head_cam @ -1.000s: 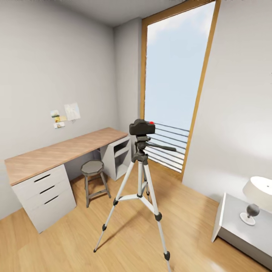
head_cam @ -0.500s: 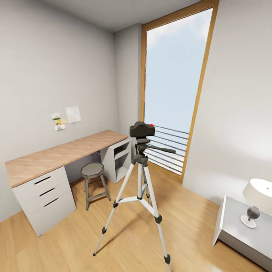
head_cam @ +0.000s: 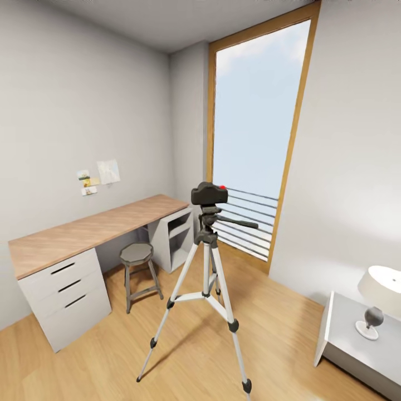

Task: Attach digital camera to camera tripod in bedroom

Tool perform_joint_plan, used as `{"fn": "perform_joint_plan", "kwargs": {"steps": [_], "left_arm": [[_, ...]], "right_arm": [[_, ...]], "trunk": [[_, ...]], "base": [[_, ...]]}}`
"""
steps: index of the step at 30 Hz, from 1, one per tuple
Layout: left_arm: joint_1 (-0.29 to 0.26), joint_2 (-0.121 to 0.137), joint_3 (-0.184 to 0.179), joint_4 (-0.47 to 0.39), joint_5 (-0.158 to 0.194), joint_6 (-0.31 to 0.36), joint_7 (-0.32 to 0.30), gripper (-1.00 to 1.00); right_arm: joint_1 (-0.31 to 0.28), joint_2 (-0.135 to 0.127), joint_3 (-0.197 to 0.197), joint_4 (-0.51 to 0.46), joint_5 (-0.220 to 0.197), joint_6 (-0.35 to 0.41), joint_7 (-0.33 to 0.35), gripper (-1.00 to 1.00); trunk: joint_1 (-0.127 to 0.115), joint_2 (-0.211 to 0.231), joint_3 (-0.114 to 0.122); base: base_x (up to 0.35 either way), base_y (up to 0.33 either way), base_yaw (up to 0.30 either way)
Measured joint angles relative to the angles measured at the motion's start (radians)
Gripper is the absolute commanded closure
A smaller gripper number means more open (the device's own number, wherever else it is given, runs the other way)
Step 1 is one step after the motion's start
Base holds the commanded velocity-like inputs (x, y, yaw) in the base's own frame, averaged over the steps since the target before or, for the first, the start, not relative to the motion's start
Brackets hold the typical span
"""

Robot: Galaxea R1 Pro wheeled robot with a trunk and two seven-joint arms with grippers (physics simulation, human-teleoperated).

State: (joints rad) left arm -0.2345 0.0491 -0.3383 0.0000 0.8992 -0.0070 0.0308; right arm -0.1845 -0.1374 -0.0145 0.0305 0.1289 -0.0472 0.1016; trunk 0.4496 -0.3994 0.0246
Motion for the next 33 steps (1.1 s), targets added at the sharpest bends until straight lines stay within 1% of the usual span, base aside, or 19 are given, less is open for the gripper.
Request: {"fn": "perform_joint_plan", "kwargs": {"steps": [6,13,17,26,33], "left_arm": [[0.0,0.001,0.0,0.0,-0.001,0.0,0.0,-1.0],[0.0,0.014,-0.001,0.0,-0.002,0.0,0.0,-1.0],[0.0,0.021,-0.001,0.0,-0.003,0.0,0.0,-1.0],[0.0,0.04,-0.001,0.0,-0.009,0.0,0.0,-1.0],[0.0,0.046,-0.002,0.0,-0.011,0.0,0.0,-1.0]], "right_arm": [[0.0,0.002,0.0,0.0,-0.001,0.0,0.001,-1.0],[0.0,0.022,0.0,0.001,-0.003,0.0,0.001,-1.0],[0.0,0.029,-0.001,0.001,-0.004,0.0,0.001,-1.0],[0.0,0.034,-0.002,0.001,-0.007,0.001,0.0,-1.0],[0.0,0.035,-0.002,0.001,-0.008,0.0,0.0,-1.0]], "trunk": [[0.0,0.0,0.001],[0.0,0.0,0.002],[0.0,0.0,0.002],[0.0,0.0,0.007],[0.0,0.0,0.017]], "base": [[0.0,0.0,0.0],[0.0,0.0,0.0],[0.0,0.0,0.0],[0.0,0.0,0.0],[0.0,0.0,0.0]]}}
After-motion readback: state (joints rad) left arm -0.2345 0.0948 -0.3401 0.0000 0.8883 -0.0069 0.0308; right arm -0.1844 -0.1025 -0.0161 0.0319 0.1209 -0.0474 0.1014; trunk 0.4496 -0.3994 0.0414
